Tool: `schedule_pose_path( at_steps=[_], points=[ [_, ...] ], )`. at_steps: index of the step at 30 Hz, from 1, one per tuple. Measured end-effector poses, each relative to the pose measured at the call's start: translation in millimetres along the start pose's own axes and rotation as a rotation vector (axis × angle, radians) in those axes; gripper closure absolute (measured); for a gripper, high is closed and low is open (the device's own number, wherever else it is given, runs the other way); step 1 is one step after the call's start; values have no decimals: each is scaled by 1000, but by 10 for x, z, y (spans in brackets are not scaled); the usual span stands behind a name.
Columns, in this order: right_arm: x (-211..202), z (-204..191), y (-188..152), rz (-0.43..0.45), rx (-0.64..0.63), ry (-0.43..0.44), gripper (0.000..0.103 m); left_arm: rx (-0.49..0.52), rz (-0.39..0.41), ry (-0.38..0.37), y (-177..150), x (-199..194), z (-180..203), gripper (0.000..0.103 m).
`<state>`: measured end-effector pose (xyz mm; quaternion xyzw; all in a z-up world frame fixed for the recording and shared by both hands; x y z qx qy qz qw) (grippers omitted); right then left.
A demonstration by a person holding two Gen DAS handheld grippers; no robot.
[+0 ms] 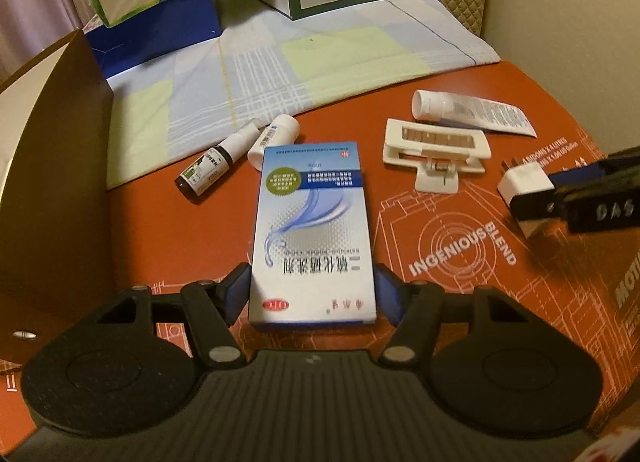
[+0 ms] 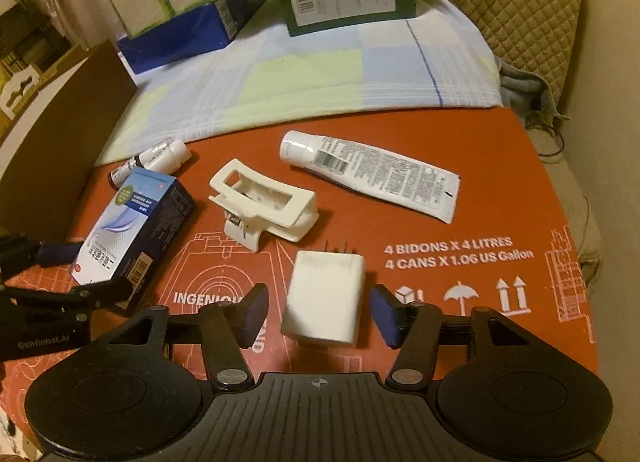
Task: Organize rigid objects
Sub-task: 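Grasp the white-blue medicine box with the left gripper while the right grasps the white plug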
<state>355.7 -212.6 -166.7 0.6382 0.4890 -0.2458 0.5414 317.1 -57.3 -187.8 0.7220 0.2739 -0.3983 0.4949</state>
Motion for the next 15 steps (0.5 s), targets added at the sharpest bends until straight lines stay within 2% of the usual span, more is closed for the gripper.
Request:
schedule_pose_path(
  at_steps=[7, 8, 10, 15],
  points=[
    [137, -32, -13, 8, -39, -49, 50, -18, -11, -5, 159, 126, -38, 38],
    [140, -24, -24, 9, -45, -52, 52, -24, -7, -4, 175, 137, -43, 39],
    [130, -14, -43, 16, -52, -53, 61, -22, 2, -3, 193, 140, -49, 41],
    [88, -14, -112, 4, -78, -41, 64, -15, 14, -16, 106, 68, 0, 42]
  ],
)
Point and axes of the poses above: each gripper's, at about its wrist camera, not at the fingertips, and x roughly the way its jaws point, z to its right, y to its top, the point moved 8 cm from there along x, roughly the way its jaws point, and after that the axes turned 13 degrees about x, right-handed, at the moved point
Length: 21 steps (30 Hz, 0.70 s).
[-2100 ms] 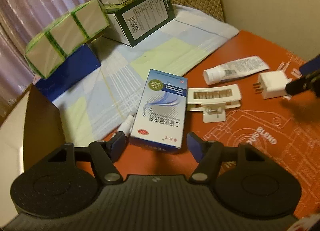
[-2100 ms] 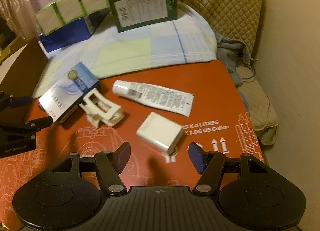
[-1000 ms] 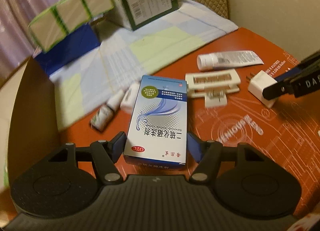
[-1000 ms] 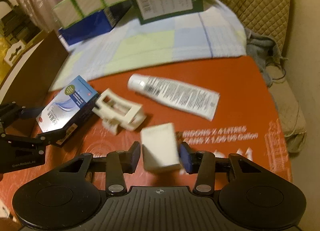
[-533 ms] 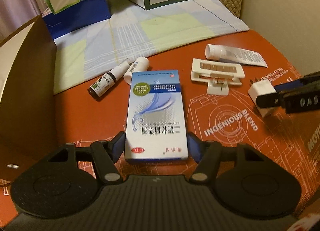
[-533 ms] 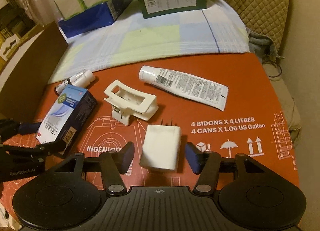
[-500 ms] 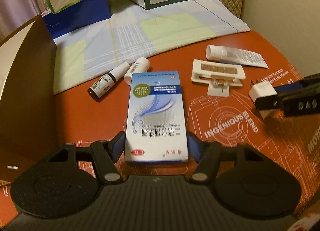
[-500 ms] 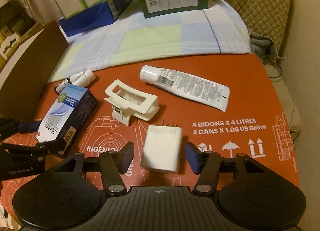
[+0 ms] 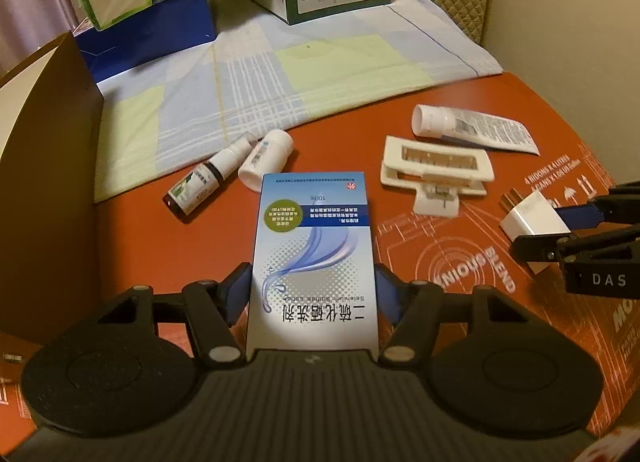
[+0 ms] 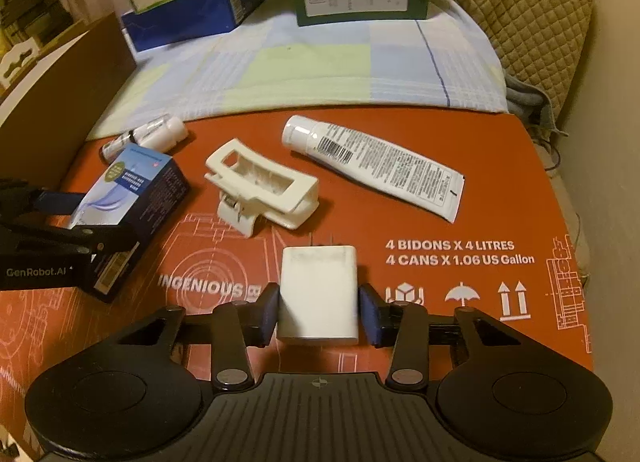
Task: Organize rigid objects
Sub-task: 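Grasp the white-blue medicine box with the left gripper while the right grasps the white plug, then lift and carry the medicine box and the plug over the shoebox with both grippers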
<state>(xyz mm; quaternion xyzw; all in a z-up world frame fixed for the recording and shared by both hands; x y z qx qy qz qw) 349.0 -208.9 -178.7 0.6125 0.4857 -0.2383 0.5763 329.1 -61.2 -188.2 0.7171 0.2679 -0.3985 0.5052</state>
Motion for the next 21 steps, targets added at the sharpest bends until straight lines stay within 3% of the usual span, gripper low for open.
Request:
schedule_pose_path(
  at_steps=[8, 21],
  points=[
    [-99, -126, -238, -45, -80, 67, 64, -32, -39, -28, -302, -218, 73, 42],
    [-36, -173, -156, -48, -54, 32, 64, -22, -73, -37, -154, -32, 80, 41]
  ],
)
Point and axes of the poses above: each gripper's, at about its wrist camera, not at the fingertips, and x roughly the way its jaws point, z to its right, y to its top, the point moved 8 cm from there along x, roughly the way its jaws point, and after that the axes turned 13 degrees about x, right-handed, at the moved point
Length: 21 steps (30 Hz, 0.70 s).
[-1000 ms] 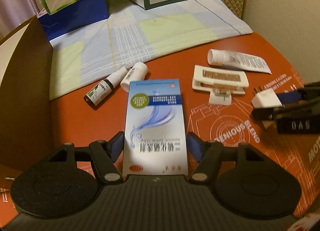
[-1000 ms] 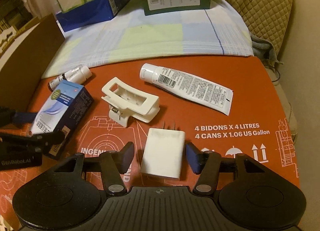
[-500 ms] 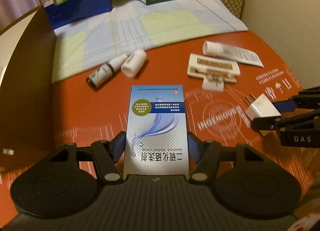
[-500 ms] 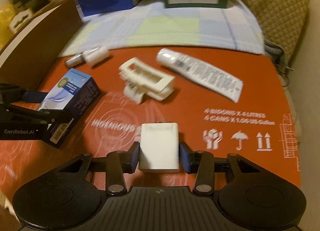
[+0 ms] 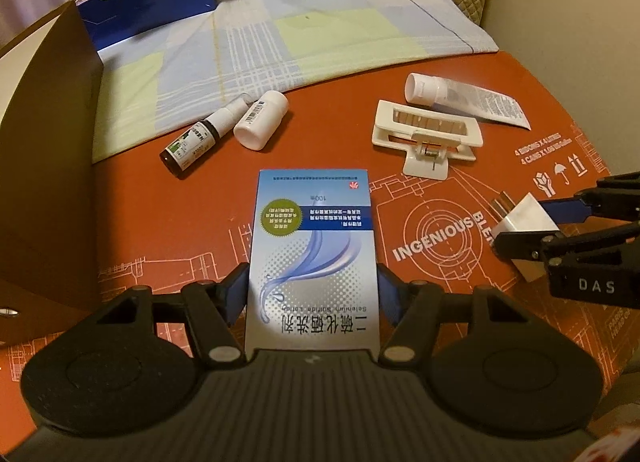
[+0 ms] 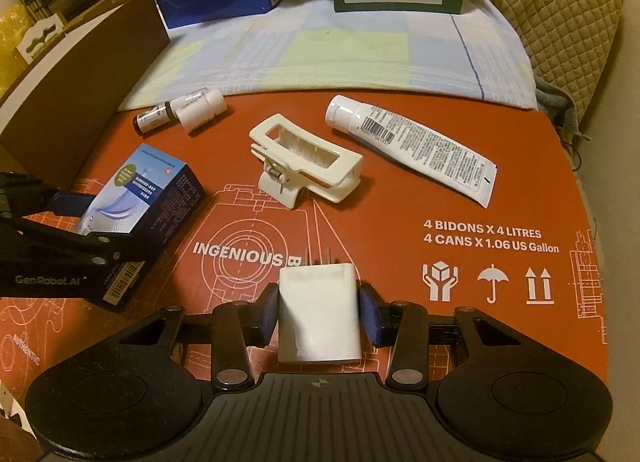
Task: Organize rigid objects
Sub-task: 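Lift and carry the medicine box and the plug over the shoebox with both grippers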
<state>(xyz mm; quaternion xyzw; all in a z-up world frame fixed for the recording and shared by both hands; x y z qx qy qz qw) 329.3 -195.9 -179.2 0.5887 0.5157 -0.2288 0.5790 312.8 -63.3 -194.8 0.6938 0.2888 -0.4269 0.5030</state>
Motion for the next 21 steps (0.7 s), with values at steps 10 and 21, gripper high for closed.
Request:
schedule_pose_path(
  at_steps=[10, 21],
  points=[
    [11, -30, -19, 4, -28, -22, 64, 47, 28, 14, 40, 36, 49, 42],
    [13, -78, -32, -19, -22, -14, 65, 7, 74, -5, -16, -222, -14, 42]
  ],
)
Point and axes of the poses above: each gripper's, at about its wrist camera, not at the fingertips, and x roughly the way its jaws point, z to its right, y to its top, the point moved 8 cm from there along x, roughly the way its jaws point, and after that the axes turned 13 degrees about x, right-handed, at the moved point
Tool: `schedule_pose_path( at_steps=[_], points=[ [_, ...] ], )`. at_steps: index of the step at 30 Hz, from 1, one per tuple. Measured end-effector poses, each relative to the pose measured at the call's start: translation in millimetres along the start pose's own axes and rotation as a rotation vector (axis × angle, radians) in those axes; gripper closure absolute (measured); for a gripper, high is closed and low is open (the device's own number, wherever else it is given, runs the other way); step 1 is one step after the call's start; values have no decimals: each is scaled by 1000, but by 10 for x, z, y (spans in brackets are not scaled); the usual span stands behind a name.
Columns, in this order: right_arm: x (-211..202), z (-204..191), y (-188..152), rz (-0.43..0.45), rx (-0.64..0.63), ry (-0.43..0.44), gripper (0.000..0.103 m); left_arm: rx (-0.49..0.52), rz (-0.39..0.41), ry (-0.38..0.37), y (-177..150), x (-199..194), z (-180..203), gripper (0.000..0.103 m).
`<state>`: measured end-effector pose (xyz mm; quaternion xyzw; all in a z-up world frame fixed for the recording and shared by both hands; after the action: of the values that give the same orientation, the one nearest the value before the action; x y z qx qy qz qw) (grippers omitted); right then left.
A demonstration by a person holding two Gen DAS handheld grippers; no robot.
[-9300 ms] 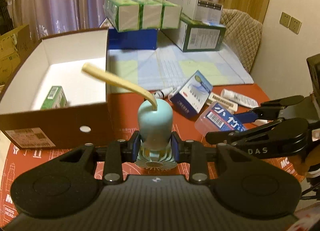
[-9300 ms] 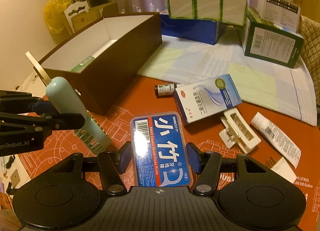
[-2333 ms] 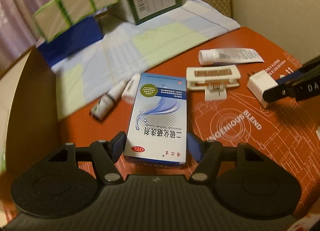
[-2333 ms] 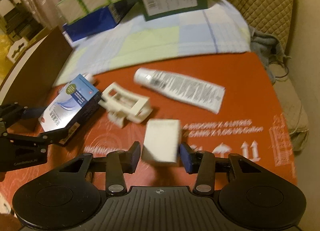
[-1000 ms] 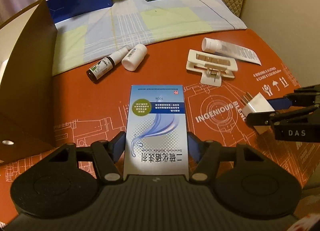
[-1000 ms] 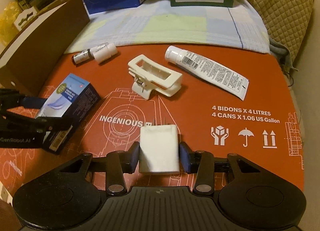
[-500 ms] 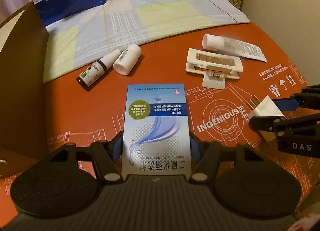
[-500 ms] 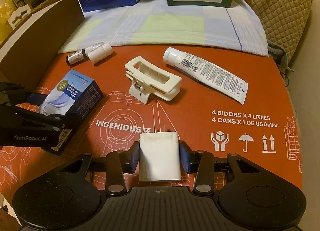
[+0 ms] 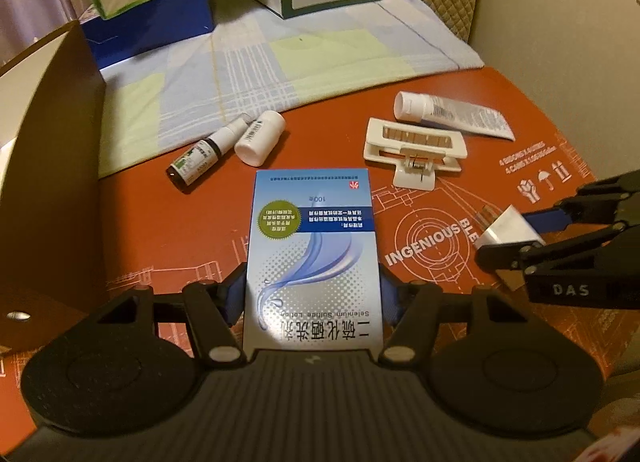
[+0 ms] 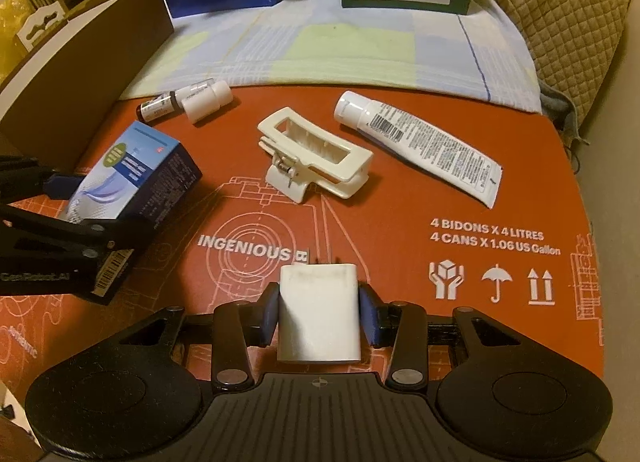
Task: Organize rigid objects
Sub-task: 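Lift and carry the medicine box and the plug over the shoebox with both grippers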
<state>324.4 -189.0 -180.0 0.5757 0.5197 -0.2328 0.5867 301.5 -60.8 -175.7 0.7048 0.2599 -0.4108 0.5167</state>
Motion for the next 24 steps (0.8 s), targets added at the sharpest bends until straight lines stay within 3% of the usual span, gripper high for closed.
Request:
schedule_pose_path(
  at_steps=[10, 24],
  points=[
    [-249, -395, 115, 2, 16, 112, 65, -53, 78, 4, 24, -557, -261, 42],
    [-618, -1777, 505, 107, -83, 322, 65, -179, 178, 139, -197, -1421, -1296, 42]
  ],
)
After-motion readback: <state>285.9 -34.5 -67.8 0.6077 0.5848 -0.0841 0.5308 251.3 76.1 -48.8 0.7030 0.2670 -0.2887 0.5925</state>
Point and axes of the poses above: each gripper's, at about its wrist camera, not at the fingertips, and x roughly the way its jaws point, z to its right, y to its top, the point moved 8 cm from there along x, roughly the way its jaws point, and after that the axes turned 13 degrees about x, right-handed, at the moved point
